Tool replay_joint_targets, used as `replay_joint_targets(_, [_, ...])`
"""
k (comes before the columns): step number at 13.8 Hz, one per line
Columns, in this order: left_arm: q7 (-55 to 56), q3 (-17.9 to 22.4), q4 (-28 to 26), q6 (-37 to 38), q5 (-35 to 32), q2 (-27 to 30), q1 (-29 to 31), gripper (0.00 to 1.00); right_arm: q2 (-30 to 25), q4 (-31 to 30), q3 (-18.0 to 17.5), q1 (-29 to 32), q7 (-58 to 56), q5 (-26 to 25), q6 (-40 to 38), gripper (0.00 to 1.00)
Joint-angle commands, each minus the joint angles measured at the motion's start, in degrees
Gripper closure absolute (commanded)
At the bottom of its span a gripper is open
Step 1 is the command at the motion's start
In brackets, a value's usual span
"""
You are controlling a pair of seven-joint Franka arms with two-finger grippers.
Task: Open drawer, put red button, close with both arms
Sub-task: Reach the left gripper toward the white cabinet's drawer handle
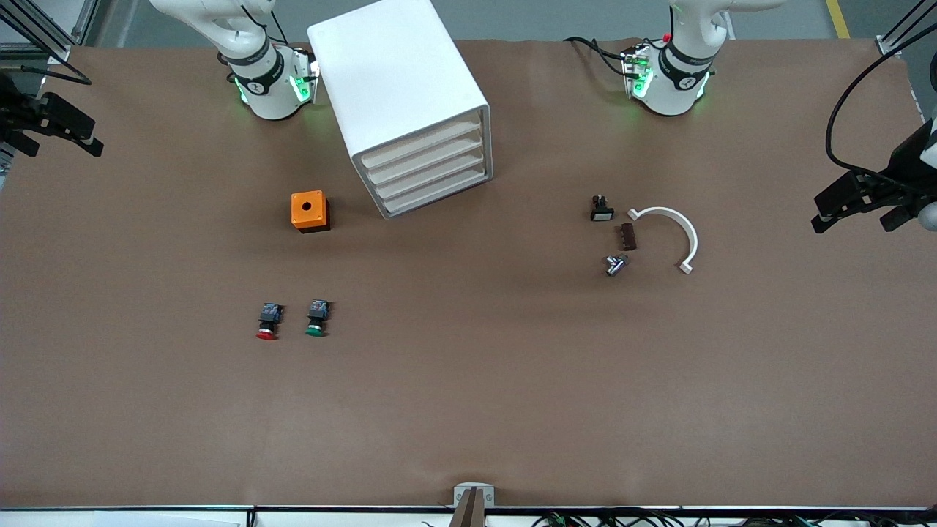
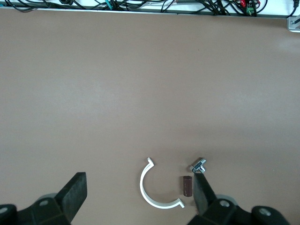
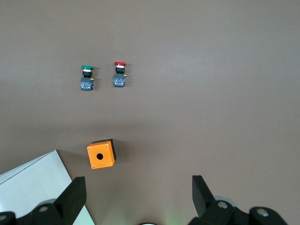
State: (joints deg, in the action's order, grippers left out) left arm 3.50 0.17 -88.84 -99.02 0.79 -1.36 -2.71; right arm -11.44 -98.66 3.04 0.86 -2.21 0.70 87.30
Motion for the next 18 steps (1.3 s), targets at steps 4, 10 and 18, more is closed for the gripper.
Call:
replay_joint_targets(4, [-0.16, -0.43, 0.95, 0.93, -0.35, -0.40, 0.25, 0.00, -0.78, -0.66, 0.13, -0.51, 0.28, 0.00, -0.11, 0.00])
replay_joint_targets(10, [1.15, -0.43, 0.60, 2.95, -0.35, -8.46, -0.62, 0.00, 0.19, 1.89, 0.13, -0.42, 0.54, -0.08, -1.87, 0.00])
replay_joint_targets(18, [36.28, -0.43, 2.09, 4.27, 0.61, -20.87, -20.91, 0.00, 3.17, 1.98, 0.13, -0.42, -4.18, -0.87, -1.44, 0.00])
